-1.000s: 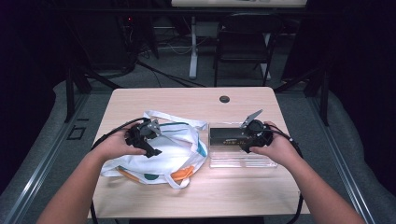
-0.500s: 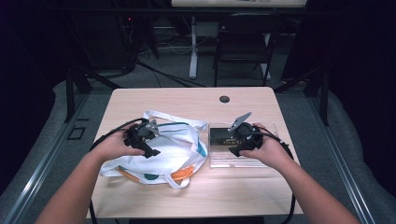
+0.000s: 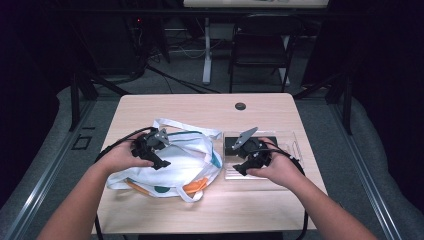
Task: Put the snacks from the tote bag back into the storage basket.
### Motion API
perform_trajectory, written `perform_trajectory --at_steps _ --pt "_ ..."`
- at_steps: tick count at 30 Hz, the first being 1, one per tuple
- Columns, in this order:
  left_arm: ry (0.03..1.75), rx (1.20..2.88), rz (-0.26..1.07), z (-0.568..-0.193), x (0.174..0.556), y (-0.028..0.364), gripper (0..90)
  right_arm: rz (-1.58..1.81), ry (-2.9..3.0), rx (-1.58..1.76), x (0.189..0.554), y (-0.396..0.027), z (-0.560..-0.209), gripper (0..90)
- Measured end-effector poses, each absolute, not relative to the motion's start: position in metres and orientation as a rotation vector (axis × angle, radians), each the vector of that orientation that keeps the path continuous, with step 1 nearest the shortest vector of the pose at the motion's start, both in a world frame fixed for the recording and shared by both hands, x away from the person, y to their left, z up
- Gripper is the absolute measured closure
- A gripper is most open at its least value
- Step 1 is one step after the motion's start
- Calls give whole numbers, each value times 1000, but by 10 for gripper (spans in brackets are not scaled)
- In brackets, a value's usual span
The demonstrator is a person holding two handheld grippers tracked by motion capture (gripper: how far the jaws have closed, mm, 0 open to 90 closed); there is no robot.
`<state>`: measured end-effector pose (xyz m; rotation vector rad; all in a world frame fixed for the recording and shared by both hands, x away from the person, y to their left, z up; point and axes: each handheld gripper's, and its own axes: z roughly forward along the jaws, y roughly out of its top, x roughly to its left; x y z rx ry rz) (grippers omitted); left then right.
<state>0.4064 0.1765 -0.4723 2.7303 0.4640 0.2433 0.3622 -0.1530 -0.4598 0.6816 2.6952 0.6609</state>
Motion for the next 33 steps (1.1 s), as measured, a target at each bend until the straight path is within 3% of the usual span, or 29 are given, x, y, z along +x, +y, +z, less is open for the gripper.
perform_trajectory --at_steps 33 --pt "532 2708 261 -487 400 183 326 821 2731 593 317 -124 -493 370"
